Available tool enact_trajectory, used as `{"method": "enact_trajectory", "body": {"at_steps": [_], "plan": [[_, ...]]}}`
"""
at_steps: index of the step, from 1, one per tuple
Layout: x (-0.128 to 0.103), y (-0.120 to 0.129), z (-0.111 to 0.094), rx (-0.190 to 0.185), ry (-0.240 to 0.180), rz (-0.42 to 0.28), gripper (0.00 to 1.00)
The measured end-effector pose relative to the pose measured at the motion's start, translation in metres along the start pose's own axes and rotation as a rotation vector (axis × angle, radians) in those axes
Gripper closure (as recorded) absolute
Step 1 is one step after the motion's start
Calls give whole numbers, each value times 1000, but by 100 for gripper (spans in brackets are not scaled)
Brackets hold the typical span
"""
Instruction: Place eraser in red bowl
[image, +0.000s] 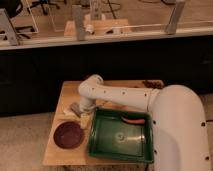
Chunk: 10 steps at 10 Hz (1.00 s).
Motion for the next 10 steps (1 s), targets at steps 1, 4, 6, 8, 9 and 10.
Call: {"method": "enact_trajectory", "body": {"at_steps": [1,4,6,8,9,10], "plan": [[-2,-2,4,0,1,-4,20],[0,-10,9,4,4,2,20],[6,-14,8,11,4,17,20],[9,-17,5,16,7,32,20],[9,-18,-2,23,13,41,20],[9,-19,-7,26,19,46,20]]}}
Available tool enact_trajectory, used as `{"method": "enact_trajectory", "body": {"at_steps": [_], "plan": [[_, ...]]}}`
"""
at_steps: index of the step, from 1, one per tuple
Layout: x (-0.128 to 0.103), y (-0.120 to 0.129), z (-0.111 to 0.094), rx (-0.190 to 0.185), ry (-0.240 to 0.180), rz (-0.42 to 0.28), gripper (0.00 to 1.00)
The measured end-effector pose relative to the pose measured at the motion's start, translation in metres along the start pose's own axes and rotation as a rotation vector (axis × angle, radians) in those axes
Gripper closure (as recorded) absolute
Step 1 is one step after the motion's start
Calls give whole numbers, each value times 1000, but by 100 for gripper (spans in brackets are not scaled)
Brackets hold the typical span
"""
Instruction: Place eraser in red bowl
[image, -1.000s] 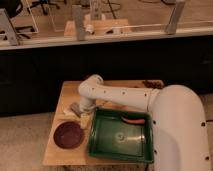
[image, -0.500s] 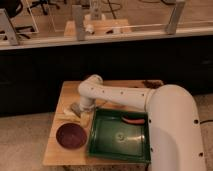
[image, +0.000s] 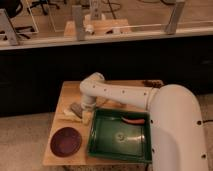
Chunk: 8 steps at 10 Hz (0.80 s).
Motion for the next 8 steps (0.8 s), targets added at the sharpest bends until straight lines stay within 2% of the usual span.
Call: {"method": "enact_trajectory", "body": {"at_steps": [2,8], "plan": [[1,-3,0,-2,5,13,20],[1,-5,27,-29,-23,18,20]]}}
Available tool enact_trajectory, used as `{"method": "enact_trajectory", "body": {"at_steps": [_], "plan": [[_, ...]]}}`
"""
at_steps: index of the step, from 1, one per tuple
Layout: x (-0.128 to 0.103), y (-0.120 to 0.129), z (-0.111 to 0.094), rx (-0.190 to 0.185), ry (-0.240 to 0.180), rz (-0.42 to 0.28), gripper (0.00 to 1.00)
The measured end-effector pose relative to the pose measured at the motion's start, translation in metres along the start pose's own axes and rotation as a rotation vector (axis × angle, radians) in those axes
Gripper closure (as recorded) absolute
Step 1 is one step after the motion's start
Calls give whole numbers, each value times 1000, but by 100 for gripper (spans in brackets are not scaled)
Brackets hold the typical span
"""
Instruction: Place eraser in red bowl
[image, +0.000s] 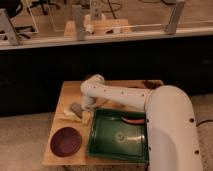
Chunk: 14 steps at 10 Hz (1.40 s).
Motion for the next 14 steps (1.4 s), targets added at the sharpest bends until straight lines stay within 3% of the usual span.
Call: {"method": "enact_trajectory", "body": {"at_steps": [6,11,13,14], "plan": [[1,-11,25,4,-38,23,22],[-4,-22,25,23,-60,42,70],[-6,-24,25,13,-59,51,90],[-7,-26,26,8,-59,56,94]]}}
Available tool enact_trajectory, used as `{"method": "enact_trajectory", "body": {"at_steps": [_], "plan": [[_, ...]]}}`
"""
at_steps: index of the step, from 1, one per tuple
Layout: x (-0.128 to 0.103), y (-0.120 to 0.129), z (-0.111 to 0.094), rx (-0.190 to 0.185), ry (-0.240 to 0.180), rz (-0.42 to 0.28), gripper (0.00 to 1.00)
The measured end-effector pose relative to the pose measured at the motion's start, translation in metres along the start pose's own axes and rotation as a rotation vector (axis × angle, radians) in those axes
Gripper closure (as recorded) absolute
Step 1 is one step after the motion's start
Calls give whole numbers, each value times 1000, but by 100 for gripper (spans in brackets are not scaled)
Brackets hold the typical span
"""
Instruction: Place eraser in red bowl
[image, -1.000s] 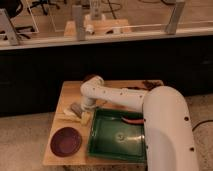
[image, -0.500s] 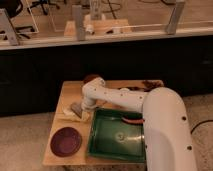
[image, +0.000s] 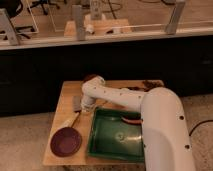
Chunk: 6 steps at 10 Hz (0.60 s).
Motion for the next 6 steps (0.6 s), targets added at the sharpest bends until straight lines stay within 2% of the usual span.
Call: {"method": "enact_trajectory", "body": {"at_steps": [1,2,4,6], "plan": [[0,-1,0,-2,-1,4,93],[1,0,1,-8,4,13,86],[4,4,-2,-17,24,32,66],[0,7,-16,-3,36,49,46]]}}
